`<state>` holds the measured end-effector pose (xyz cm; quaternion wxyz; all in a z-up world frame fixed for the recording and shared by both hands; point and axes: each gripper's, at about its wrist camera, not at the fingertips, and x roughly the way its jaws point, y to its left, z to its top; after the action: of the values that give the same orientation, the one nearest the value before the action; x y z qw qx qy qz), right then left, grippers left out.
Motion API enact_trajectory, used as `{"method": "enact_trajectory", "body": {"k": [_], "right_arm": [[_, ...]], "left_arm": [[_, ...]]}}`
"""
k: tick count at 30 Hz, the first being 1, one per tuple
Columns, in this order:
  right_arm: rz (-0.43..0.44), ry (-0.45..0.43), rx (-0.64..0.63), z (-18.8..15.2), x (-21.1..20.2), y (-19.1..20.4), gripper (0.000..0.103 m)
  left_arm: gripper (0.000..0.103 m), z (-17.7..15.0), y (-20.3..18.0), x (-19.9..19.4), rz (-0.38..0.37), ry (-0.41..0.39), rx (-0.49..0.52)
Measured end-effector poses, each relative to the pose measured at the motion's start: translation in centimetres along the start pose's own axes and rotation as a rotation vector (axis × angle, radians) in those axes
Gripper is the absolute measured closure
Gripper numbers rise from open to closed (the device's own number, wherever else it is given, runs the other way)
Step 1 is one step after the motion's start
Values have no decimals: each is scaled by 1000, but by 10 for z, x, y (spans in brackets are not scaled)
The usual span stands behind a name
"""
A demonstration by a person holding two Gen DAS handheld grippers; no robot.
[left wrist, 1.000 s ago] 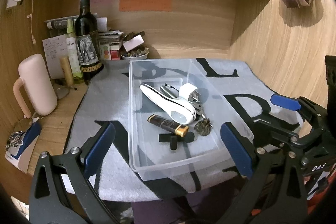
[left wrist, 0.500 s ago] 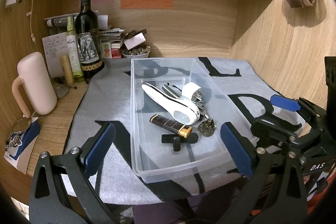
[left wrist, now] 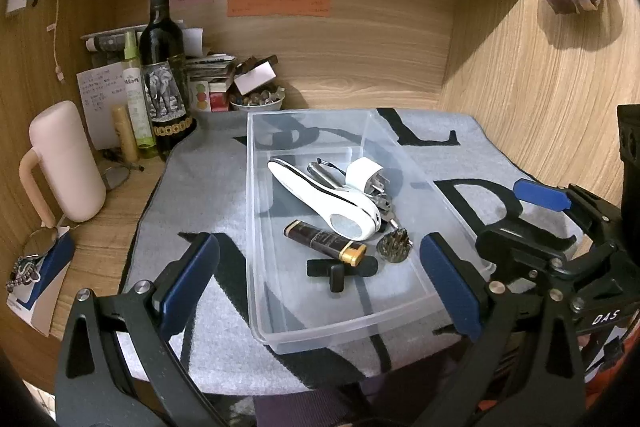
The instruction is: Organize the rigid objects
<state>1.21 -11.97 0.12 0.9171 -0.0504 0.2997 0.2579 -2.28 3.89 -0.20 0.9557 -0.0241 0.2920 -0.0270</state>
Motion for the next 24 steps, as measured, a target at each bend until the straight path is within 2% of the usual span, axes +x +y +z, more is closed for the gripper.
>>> {"method": "enact_trajectory", "body": {"k": [24], "right_arm": [[-3,2,5,2,1,0,0]], "left_arm": [[1,1,0,5,-14,18,-14]]}}
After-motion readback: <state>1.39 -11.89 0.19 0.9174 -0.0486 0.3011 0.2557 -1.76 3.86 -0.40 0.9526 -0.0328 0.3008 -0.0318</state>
